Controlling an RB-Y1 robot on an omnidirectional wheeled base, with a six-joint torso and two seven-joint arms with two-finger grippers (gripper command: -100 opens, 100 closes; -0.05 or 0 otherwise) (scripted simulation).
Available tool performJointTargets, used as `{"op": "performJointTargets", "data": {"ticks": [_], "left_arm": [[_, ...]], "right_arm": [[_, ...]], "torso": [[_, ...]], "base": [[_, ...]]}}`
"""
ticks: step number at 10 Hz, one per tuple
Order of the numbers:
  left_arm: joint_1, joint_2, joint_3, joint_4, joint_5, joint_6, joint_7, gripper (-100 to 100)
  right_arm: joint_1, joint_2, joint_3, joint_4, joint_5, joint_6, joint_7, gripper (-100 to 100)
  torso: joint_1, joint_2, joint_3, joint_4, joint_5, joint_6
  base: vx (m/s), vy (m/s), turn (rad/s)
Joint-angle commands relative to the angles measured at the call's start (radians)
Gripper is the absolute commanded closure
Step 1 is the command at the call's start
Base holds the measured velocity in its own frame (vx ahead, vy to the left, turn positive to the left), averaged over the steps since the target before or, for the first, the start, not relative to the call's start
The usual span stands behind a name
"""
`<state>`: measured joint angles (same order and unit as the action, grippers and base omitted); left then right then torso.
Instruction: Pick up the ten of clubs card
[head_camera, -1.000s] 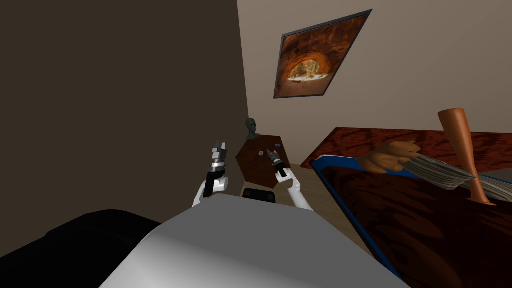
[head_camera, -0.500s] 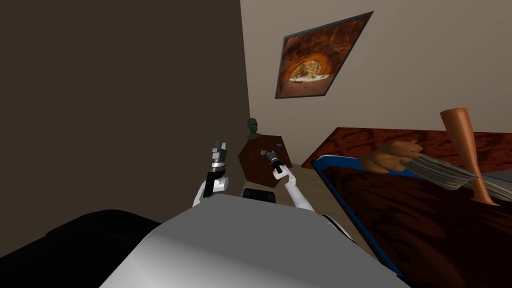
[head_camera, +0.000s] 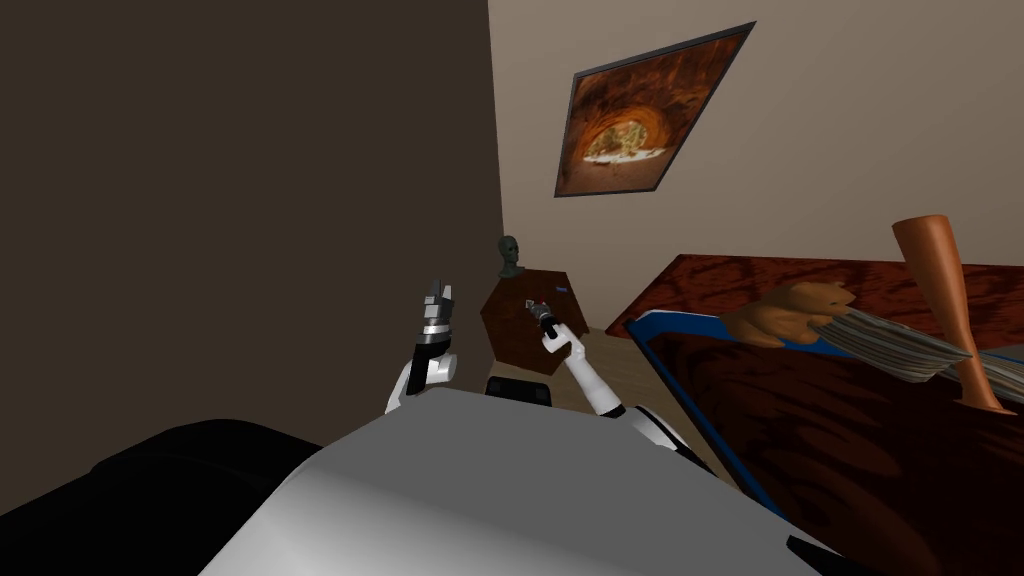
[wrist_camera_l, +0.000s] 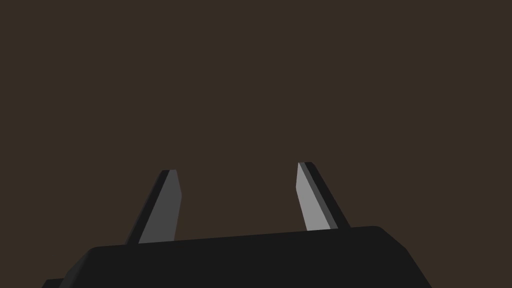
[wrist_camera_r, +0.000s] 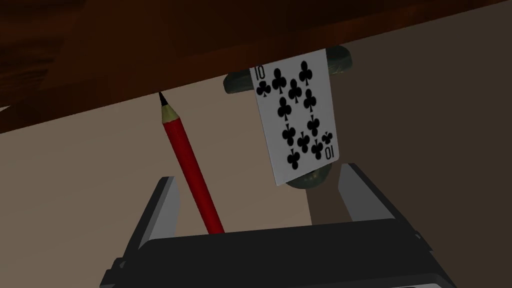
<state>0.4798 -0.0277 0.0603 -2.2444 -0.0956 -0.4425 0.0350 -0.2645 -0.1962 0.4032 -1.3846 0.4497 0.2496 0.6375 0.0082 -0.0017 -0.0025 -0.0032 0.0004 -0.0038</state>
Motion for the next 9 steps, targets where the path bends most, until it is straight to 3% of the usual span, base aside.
{"op": "performJointTargets", "data": {"ticks": [1, 5, 6, 7, 8, 9], "left_arm": [[0.000, 0.000, 0.000, 0.000, 0.000, 0.000, 0.000, 0], [0.000, 0.000, 0.000, 0.000, 0.000, 0.000, 0.000, 0], [0.000, 0.000, 0.000, 0.000, 0.000, 0.000, 0.000, 0], [0.000, 0.000, 0.000, 0.000, 0.000, 0.000, 0.000, 0], [0.000, 0.000, 0.000, 0.000, 0.000, 0.000, 0.000, 0], [0.000, 0.000, 0.000, 0.000, 0.000, 0.000, 0.000, 0]], "right_arm": [[-0.036, -0.001, 0.021, 0.033, -0.001, 0.044, 0.015, -100], [-0.106, -0.015, 0.061, 0.097, -0.009, 0.116, 0.039, -100], [-0.094, -0.014, 0.055, 0.084, -0.010, 0.103, 0.035, -100], [-0.096, -0.015, 0.057, 0.085, -0.010, 0.107, 0.036, 0], [-0.096, -0.015, 0.057, 0.085, -0.010, 0.107, 0.036, -100], [-0.096, -0.015, 0.057, 0.085, -0.010, 0.107, 0.036, 100]], "torso": [[0.000, 0.000, 0.000, 0.000, 0.000, 0.000], [-0.001, 0.000, 0.000, 0.000, 0.000, 0.000], [0.000, 0.000, 0.000, 0.000, 0.000, 0.000], [-0.002, -0.001, 0.000, 0.000, 0.000, 0.000], [-0.003, -0.001, -0.001, 0.000, -0.001, 0.000], [-0.003, -0.002, -0.001, 0.000, -0.001, 0.000]], "base": [[-0.024, 0.042, 0.017], [-0.026, 0.044, 0.014], [-0.012, 0.021, 0.001], [0.000, 0.000, 0.000], [0.000, 0.000, 0.000], [0.000, 0.000, 0.000]]}}
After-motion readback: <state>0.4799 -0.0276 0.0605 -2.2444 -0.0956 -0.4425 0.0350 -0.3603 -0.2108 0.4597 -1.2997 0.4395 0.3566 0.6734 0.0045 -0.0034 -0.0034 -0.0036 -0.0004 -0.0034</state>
